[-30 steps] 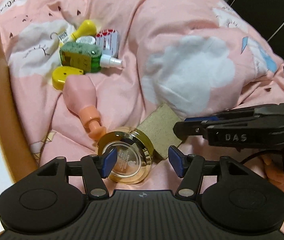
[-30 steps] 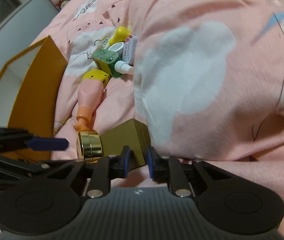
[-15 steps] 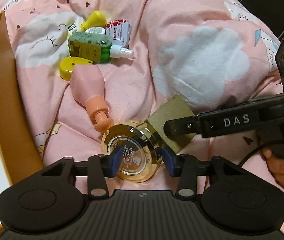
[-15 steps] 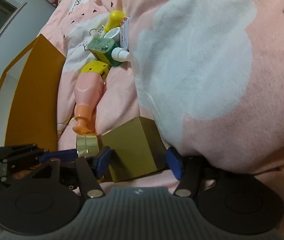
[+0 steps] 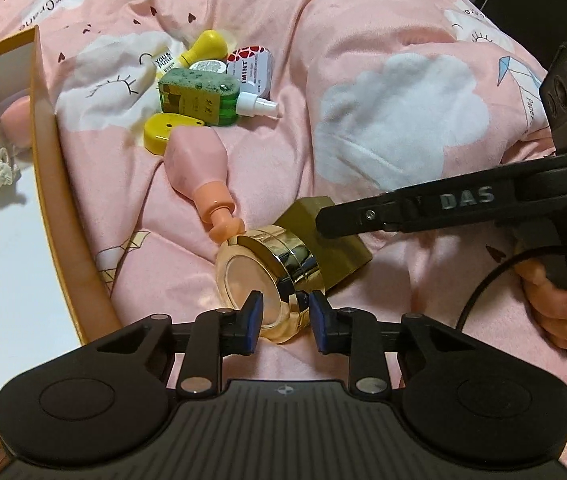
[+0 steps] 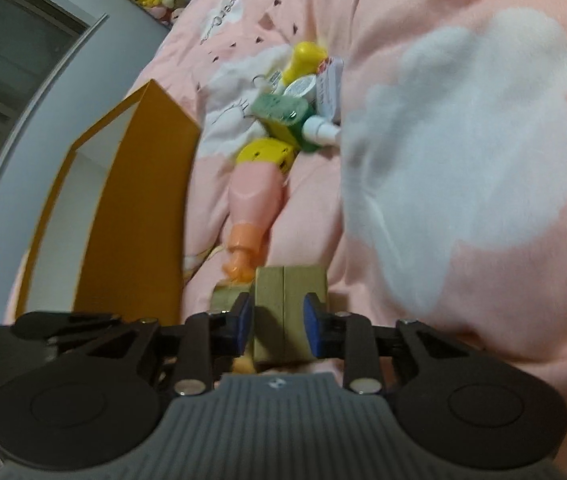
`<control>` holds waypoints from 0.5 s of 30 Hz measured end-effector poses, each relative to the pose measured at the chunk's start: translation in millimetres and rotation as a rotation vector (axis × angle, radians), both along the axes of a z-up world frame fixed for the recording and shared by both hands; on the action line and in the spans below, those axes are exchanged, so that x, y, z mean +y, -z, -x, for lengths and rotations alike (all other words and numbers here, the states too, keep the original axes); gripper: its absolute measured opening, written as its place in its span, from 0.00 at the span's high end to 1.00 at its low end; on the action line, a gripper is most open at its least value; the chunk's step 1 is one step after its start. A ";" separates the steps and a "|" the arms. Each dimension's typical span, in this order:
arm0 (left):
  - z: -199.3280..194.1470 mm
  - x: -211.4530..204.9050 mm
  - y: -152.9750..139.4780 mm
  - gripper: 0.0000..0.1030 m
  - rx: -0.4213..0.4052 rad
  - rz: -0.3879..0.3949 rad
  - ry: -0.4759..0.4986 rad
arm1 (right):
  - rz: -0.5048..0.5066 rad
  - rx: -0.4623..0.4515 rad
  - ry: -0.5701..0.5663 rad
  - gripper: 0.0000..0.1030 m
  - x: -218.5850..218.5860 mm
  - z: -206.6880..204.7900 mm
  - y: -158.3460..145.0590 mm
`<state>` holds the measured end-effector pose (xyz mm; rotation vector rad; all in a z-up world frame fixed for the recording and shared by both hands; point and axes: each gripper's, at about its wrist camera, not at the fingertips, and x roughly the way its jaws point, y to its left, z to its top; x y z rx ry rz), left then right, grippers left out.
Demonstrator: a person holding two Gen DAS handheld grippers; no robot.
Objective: Organize rigid objects
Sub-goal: 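Grasp the gold compact with left gripper while right grasps the gold cube box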
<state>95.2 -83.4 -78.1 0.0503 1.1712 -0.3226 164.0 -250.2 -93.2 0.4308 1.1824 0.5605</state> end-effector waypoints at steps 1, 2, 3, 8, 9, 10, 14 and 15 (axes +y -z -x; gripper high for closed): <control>-0.2 0.0 0.4 0.68 0.001 0.000 0.001 | 0.029 -0.012 0.002 0.69 1.4 0.5 -0.9; -0.1 -0.1 0.5 0.68 0.002 0.000 0.001 | 0.051 -0.021 0.002 0.63 2.7 1.6 -1.4; 0.0 -0.5 0.6 0.68 0.002 -0.001 0.002 | 0.081 -0.026 0.007 0.58 4.5 2.6 -1.3; 0.8 -0.1 0.8 0.68 -0.001 -0.003 0.005 | 0.162 0.031 0.029 0.46 4.0 0.6 12.8; 1.0 -0.2 0.8 0.68 -0.003 -0.004 0.006 | 0.158 0.053 0.034 0.40 3.7 -1.5 17.2; 1.2 -0.2 0.7 0.68 -0.003 -0.004 0.005 | 0.155 0.069 0.036 0.38 3.3 -2.9 20.3; 1.8 -0.2 0.6 0.68 -0.006 -0.003 0.005 | 0.162 0.130 -0.008 0.29 9.4 -6.6 30.6; 2.1 0.1 0.6 0.68 -0.007 -0.003 0.005 | 0.171 0.139 -0.011 0.30 10.9 -7.0 33.1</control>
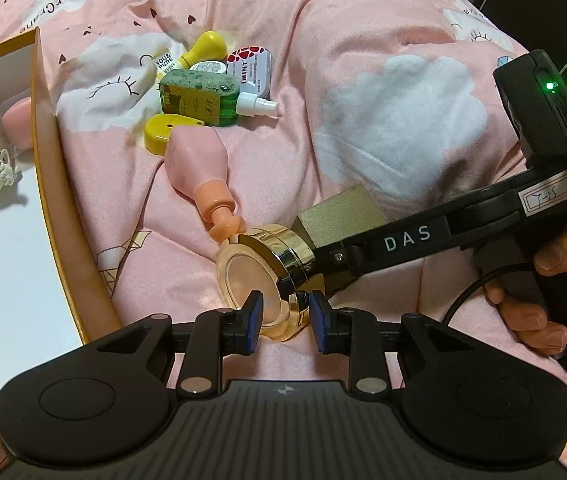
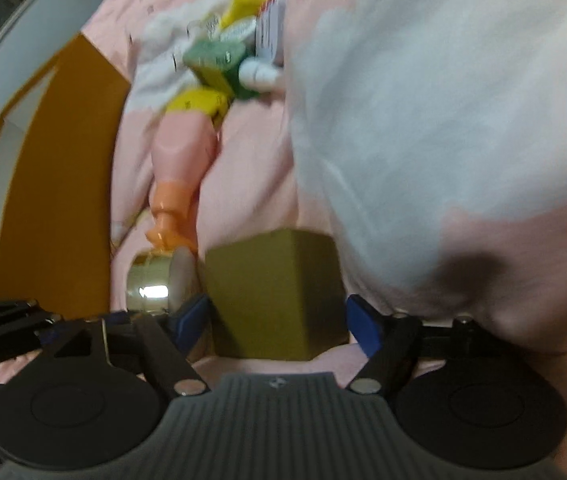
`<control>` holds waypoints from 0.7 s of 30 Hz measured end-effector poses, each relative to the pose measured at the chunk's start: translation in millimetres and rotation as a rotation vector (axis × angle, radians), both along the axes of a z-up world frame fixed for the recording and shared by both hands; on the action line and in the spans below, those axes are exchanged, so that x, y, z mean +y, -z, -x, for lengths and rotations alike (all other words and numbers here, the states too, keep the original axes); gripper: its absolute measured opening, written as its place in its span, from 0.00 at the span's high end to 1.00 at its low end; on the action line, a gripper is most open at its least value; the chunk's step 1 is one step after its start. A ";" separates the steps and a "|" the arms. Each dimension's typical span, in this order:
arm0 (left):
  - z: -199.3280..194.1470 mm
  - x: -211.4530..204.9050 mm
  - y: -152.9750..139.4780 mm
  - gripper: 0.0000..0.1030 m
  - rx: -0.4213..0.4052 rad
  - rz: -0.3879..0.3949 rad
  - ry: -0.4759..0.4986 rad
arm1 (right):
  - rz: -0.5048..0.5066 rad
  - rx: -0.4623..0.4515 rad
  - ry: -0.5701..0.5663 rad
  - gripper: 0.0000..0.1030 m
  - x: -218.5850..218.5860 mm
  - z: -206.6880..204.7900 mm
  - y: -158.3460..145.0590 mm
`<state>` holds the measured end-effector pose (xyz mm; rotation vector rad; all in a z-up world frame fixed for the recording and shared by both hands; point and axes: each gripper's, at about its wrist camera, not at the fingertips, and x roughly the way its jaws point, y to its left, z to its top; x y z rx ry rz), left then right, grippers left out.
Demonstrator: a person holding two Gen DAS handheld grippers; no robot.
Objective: Organize rigid objects
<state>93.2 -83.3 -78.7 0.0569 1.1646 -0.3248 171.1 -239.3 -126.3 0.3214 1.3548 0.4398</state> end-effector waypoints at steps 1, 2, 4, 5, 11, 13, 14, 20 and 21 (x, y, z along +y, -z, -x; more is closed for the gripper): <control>0.3 0.4 -0.1 0.68 0.000 0.002 -0.001 | -0.009 -0.005 0.002 0.30 -1.6 0.8 -0.7; 0.3 0.8 -0.2 0.68 0.001 0.003 -0.001 | -0.033 -0.008 0.002 0.30 -4.2 1.9 -1.8; 0.2 1.3 -0.6 0.69 0.002 0.003 -0.001 | -0.099 -0.019 0.002 0.31 -7.9 5.2 -6.1; 0.3 1.4 -1.0 0.68 0.001 0.002 -0.004 | -0.114 -0.033 -0.003 0.31 -7.9 7.5 -9.4; -0.6 0.7 -1.1 0.48 0.005 0.014 0.014 | -0.013 -0.130 -0.088 0.31 10.9 17.6 -22.3; -0.6 -4.4 0.9 0.32 0.007 -0.008 0.032 | -0.041 -0.136 -0.090 0.31 9.7 17.1 -24.0; -0.6 -6.9 2.0 0.29 0.001 -0.027 0.034 | -0.076 -0.132 -0.092 0.31 7.8 16.9 -24.3; -5.4 -7.4 11.2 0.35 0.015 -0.044 0.019 | -0.125 -0.108 -0.081 0.31 4.8 16.0 -23.8; -6.0 -6.9 12.3 0.48 0.020 -0.055 0.014 | -0.118 -0.111 -0.068 0.31 4.4 16.0 -24.7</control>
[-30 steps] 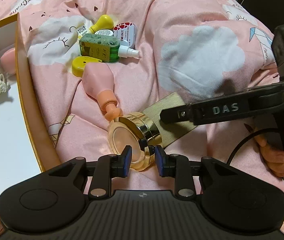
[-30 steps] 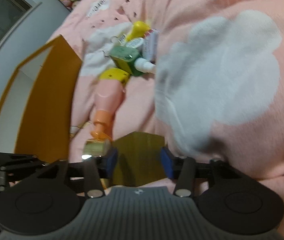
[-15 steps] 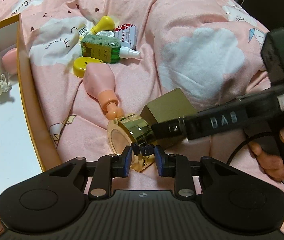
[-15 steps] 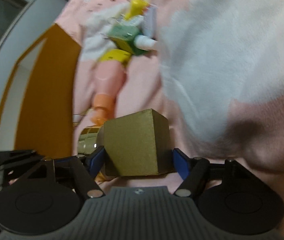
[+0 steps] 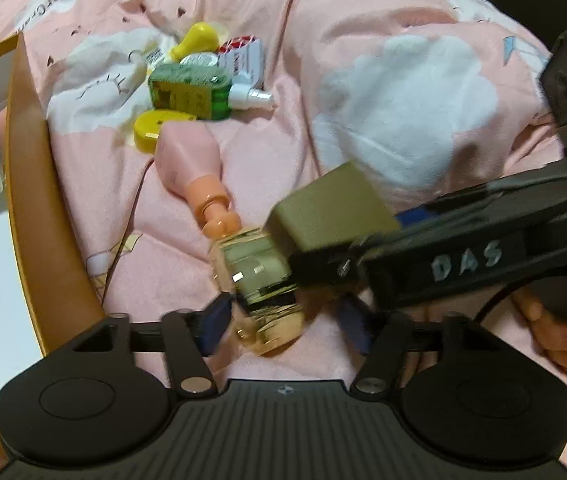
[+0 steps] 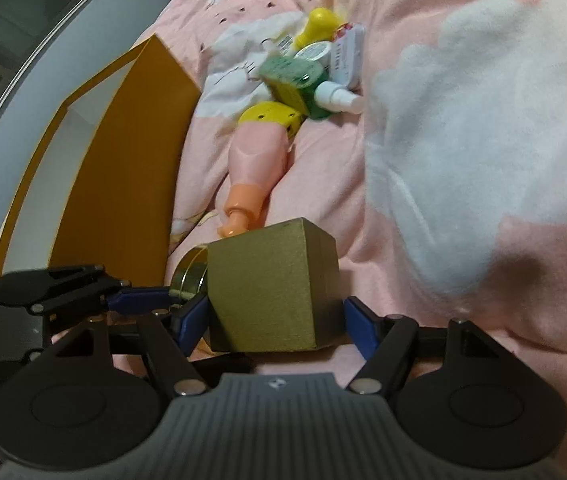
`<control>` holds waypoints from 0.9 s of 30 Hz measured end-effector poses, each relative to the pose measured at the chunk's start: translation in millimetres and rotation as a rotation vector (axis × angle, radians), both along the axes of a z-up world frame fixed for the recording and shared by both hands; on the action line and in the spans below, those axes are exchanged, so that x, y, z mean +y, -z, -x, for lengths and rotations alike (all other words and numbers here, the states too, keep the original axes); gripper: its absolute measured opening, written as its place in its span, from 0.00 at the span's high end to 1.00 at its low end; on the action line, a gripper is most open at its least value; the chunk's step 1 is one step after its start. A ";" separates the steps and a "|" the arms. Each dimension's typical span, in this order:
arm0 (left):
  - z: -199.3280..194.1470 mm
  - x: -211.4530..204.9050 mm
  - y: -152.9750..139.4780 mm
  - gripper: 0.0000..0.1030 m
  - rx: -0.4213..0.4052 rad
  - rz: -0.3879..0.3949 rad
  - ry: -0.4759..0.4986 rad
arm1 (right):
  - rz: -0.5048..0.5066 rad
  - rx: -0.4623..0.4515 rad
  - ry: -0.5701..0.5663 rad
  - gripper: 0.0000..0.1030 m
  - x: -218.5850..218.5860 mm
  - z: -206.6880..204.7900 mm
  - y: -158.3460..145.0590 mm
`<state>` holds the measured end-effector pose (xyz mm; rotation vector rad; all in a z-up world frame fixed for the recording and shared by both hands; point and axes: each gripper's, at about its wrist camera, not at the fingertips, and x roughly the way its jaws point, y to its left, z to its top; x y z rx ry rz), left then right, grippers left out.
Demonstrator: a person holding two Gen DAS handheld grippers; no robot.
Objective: Organize rigid objects
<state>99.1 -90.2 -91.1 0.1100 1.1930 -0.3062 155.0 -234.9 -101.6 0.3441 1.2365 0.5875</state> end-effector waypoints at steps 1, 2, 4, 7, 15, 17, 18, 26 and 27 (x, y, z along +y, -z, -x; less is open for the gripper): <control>0.3 -0.1 0.5 0.50 -0.006 -0.020 -0.004 | 0.016 -0.007 0.024 0.31 -2.0 0.5 -1.3; 0.6 0.0 0.3 0.52 -0.009 -0.020 -0.002 | 0.046 -0.019 0.052 0.31 -4.1 1.2 -3.0; 0.5 0.7 -0.1 0.54 -0.009 -0.013 -0.005 | 0.122 -0.050 0.094 0.31 -6.1 3.2 -7.5; -0.2 -0.5 0.3 0.53 -0.008 -0.017 -0.006 | 0.214 -0.092 0.071 0.30 1.6 5.3 -11.7; -5.5 -6.3 10.5 0.46 -0.034 -0.077 -0.004 | 0.040 -0.047 0.094 0.27 -18.4 -2.8 -9.0; -5.4 -6.3 11.0 0.46 -0.042 -0.085 -0.010 | -0.006 -0.030 0.115 0.37 -25.7 -2.7 -8.3; -5.3 -6.5 11.1 0.46 -0.048 -0.091 -0.012 | -0.012 -0.025 0.126 0.46 -28.0 -3.4 -7.4; -6.6 -5.6 12.1 0.45 -0.065 -0.091 -0.008 | -0.024 0.011 0.094 0.54 -13.8 -11.7 -1.1; -6.7 -6.1 13.0 0.45 -0.064 -0.097 -0.006 | -0.013 0.014 0.092 0.54 -12.2 -12.7 0.7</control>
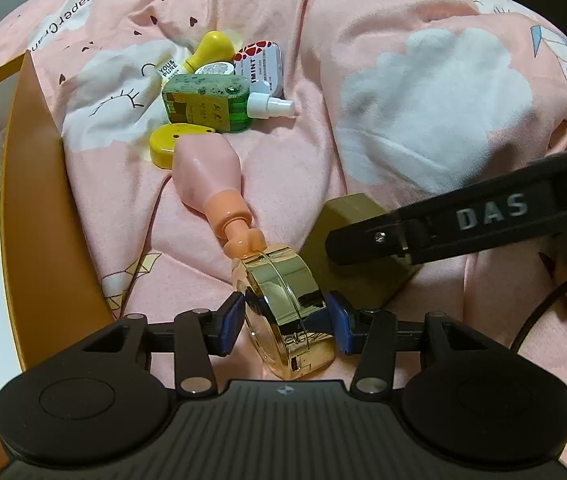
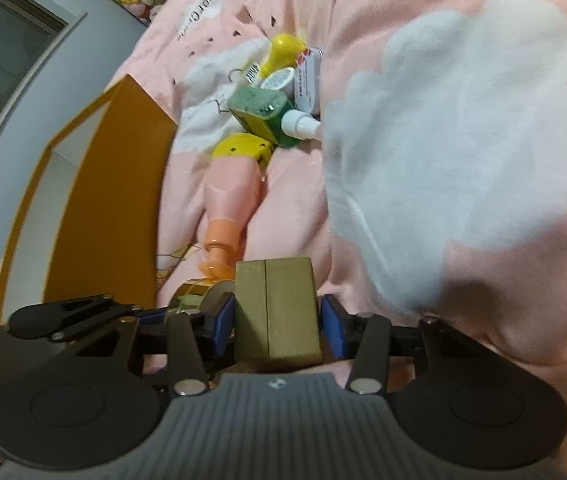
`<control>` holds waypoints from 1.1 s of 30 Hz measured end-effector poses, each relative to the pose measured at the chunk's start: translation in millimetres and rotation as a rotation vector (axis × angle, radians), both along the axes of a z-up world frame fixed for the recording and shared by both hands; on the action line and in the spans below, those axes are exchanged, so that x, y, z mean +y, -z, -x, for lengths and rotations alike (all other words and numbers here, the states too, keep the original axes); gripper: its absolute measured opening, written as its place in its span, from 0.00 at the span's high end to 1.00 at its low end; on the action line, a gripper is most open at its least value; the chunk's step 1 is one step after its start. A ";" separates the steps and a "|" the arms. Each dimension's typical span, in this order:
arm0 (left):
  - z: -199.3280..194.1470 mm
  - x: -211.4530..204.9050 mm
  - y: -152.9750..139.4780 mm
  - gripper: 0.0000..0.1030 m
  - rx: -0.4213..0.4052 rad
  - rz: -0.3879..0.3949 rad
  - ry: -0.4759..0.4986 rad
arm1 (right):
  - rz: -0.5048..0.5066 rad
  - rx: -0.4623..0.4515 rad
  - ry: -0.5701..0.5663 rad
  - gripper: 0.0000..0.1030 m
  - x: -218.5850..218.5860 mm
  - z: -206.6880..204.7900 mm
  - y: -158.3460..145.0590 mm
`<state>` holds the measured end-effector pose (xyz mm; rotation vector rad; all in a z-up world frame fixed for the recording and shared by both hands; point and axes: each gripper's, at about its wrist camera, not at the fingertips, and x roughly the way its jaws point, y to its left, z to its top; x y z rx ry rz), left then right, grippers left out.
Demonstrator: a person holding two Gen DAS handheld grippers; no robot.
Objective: Organize rigid objects
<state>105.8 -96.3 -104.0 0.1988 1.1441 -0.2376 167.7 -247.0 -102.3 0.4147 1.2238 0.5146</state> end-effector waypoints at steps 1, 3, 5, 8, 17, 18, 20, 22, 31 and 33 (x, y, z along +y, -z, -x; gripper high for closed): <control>-0.1 -0.7 1.2 0.45 0.001 -0.007 0.002 | 0.011 0.002 -0.002 0.54 2.5 -1.1 2.2; -0.6 -2.8 3.8 0.47 0.003 -0.027 0.006 | 0.021 0.001 -0.008 0.54 4.5 -0.8 3.5; -1.8 -3.3 5.6 0.49 0.007 -0.040 0.006 | 0.024 0.000 -0.010 0.54 4.3 -0.3 4.2; -1.3 -2.9 6.6 0.56 0.010 -0.048 0.011 | 0.032 -0.007 -0.014 0.55 3.9 0.5 3.9; 12.5 3.7 -13.6 0.69 -0.050 0.019 0.036 | 0.092 -0.062 0.007 0.56 4.1 10.5 -11.2; 13.7 3.6 -17.3 0.69 -0.058 0.029 0.038 | 0.110 -0.075 0.015 0.56 3.5 11.7 -14.9; 16.9 3.8 -25.6 0.69 -0.084 0.045 0.043 | 0.160 -0.105 0.020 0.56 3.9 14.3 -22.6; 18.6 5.7 -34.0 0.69 -0.103 0.073 0.042 | 0.229 -0.129 0.017 0.56 6.7 16.0 -29.5; 18.8 25.7 -72.9 0.69 -0.136 0.222 0.042 | 0.367 -0.202 -0.026 0.56 23.0 20.7 -57.4; 19.0 32.7 -83.7 0.69 -0.152 0.239 0.041 | 0.373 -0.224 -0.037 0.56 28.0 21.3 -68.3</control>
